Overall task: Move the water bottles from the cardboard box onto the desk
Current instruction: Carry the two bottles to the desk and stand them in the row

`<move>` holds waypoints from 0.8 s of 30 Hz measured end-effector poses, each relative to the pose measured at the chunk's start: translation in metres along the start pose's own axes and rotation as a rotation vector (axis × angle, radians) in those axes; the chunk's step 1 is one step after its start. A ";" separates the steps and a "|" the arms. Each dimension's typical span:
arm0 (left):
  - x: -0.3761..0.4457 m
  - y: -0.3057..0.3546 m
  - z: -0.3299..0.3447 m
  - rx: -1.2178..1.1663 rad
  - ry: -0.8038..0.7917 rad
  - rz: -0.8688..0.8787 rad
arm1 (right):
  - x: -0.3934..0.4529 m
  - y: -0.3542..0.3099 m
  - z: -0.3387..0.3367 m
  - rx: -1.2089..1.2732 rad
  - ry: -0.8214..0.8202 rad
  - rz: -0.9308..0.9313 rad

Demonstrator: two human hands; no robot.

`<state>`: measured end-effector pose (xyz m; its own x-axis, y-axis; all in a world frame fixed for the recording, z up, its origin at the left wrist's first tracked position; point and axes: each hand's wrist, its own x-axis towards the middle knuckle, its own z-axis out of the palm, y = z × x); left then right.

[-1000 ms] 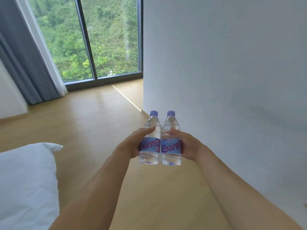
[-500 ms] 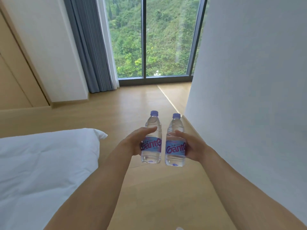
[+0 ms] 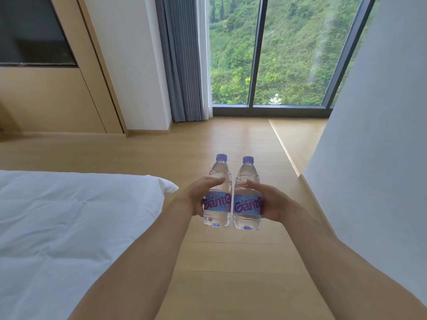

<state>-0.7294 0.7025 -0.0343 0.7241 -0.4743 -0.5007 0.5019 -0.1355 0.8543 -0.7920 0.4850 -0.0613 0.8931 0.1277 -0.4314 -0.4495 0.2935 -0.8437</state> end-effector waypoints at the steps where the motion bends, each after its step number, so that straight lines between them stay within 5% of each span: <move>1: 0.009 0.005 0.005 -0.009 0.005 -0.001 | 0.007 -0.008 -0.007 -0.005 -0.022 0.008; 13: 0.085 0.047 0.010 -0.119 0.091 -0.118 | 0.093 -0.064 -0.047 -0.060 -0.117 0.054; 24: 0.195 0.105 -0.077 -0.256 0.130 -0.134 | 0.235 -0.126 -0.030 -0.100 -0.155 0.062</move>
<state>-0.4992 0.6626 -0.0535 0.6895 -0.3493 -0.6345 0.6880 0.0417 0.7245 -0.5260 0.4495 -0.0655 0.8522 0.2897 -0.4358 -0.4966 0.1856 -0.8479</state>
